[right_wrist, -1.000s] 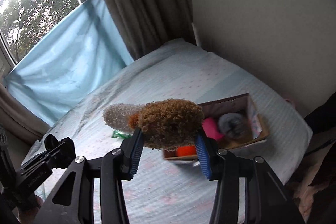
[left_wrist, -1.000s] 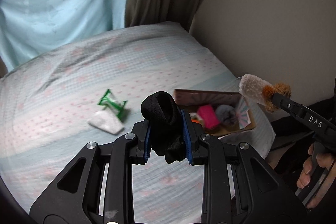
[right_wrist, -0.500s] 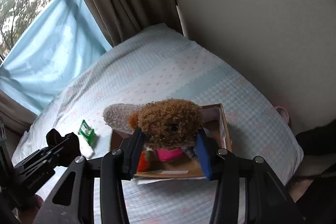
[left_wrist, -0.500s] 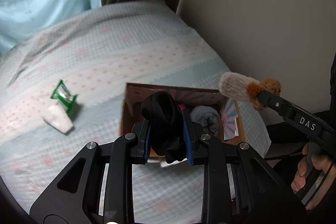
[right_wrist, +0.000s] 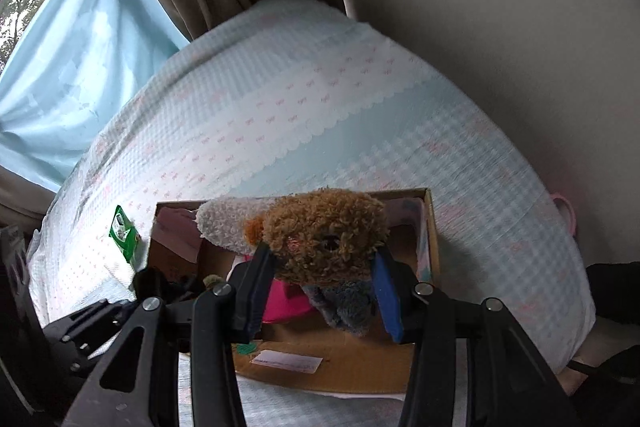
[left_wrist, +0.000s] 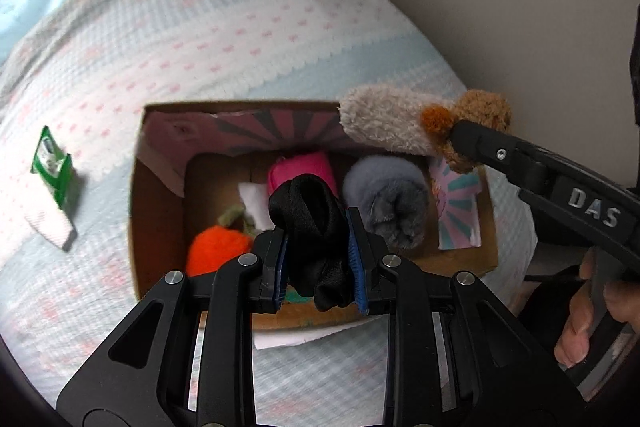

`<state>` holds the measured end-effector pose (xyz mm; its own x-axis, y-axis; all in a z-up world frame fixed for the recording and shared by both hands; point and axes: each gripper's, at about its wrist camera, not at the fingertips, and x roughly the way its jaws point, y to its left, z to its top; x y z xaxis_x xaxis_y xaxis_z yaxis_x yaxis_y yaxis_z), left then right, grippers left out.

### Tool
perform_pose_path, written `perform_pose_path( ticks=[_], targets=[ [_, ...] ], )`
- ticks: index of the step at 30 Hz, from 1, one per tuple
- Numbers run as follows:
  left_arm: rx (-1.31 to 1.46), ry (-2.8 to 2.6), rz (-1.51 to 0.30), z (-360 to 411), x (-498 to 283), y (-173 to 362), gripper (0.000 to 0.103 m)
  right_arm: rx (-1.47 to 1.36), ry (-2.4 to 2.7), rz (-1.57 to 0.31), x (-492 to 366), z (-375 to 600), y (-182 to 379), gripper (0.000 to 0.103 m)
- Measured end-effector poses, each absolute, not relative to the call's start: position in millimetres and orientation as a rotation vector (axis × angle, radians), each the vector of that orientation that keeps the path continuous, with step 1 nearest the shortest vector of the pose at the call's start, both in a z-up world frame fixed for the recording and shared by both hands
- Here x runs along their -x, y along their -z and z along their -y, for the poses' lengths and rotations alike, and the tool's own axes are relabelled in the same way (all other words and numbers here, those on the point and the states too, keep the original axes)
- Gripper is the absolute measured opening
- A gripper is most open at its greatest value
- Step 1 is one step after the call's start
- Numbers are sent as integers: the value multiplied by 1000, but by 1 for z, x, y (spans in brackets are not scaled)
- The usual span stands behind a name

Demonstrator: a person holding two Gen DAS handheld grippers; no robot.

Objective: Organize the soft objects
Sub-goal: 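Lift and carry the black sock and brown plush over the box with both tools, then open both tools to release the items into the box and withdraw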

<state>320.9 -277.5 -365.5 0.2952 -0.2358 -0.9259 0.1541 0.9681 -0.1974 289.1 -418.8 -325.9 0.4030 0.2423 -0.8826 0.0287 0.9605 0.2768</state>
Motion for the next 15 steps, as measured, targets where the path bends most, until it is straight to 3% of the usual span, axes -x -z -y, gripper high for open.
perform_pose_path(
  ticks=[8,9,10,11,12,13,14,15],
  targets=[
    [66,232,-1273,269,-324,377,23,-304,-126,-1229,-278,425,345,43],
    [67,233,-1275,269,-326,377,27,-309,-118,-1239,-279,425,348,45],
    [70,239,-1282,268,-328,376,46,-319,-97,-1247,-279,427,351,47],
    [79,242,-1296,268,-329,378,79,-333,-89,-1253,-279,428,352,49],
    [80,238,-1300,267,-331,378,95,-354,-82,-1266,-280,431,354,55],
    [76,231,-1295,265,-330,376,102,-370,-76,-1273,-280,432,355,62],
    [72,228,-1292,265,-329,376,103,-382,-65,-1277,-279,435,356,67],
    [64,223,-1294,263,-328,375,102,-391,-55,-1279,-278,437,355,82]
  ],
)
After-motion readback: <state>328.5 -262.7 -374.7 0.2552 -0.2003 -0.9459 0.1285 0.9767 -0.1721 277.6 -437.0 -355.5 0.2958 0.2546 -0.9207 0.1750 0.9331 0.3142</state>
